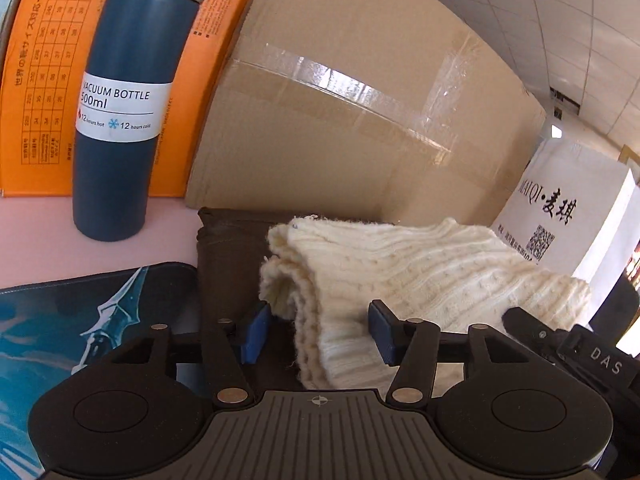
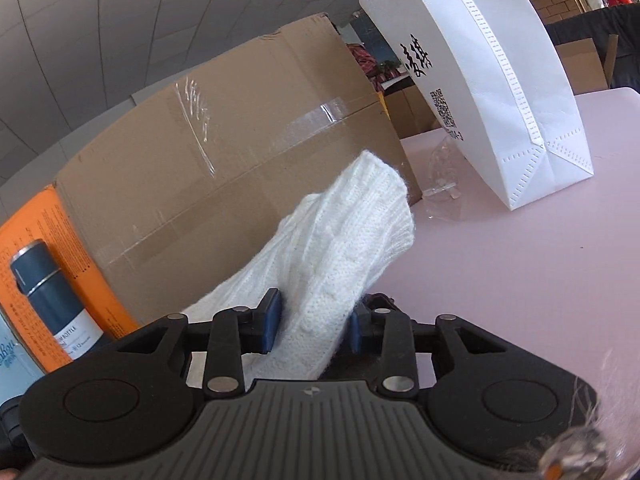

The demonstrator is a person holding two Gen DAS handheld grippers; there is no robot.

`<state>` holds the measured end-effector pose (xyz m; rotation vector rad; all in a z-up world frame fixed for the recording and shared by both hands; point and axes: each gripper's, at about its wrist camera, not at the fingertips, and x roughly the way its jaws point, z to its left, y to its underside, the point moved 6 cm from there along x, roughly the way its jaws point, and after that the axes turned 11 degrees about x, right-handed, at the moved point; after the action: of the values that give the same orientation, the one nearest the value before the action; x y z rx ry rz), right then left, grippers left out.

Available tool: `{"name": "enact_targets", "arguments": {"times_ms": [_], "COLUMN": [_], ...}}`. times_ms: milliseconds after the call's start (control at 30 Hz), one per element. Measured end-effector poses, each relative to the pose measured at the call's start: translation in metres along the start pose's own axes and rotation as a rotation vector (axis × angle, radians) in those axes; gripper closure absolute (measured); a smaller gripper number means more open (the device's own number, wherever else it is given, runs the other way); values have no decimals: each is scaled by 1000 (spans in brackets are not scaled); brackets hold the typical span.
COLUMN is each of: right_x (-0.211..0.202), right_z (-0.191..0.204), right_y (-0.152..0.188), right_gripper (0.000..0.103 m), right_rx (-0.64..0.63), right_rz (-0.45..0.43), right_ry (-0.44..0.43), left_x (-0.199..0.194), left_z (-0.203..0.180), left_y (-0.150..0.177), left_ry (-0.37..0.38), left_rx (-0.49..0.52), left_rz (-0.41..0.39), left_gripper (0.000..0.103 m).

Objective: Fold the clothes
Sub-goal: 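Carry the folded sweater onto the brown cloth and open both grippers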

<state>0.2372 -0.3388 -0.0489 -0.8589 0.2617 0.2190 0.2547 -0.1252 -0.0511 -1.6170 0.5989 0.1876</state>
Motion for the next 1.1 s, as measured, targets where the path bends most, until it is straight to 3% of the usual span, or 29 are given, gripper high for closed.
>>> {"name": "enact_targets", "arguments": {"times_ms": [67,133,200,433,600,833,967,1100], "right_x": [2,3,2,-14,-33,-75,-102,-130], "right_z": [-5,-10,-14,-19,-23,-5,18,42], "right_y": [2,3,3,-9,-12,-7,13,46], "right_gripper": [51,36,24,1,0,0,0,0], "right_rx": [18,40,66,143,193,113,111,80], "right_rz": [4,3,0,-94,-153,-265,-193,-116], "right_ry": [31,61,65,19,-44,-60,-81,-74], "left_x": [-3,-6,-18,-76,-134,-214,-239,-250], "left_z": [-7,-10,-11,-5,10,44,58,70], "left_y": [0,-2,-3,22,32,53,59,61], "left_ry": [-24,-45,-97,-105,-96,-135,-157,-152], "left_rx": [50,78,82,37,39,54,136,157], "left_rz": [-3,-8,-28,-46,-95,-161,-176,-203], "left_gripper": [37,15,8,5,4,0,0,0]}}
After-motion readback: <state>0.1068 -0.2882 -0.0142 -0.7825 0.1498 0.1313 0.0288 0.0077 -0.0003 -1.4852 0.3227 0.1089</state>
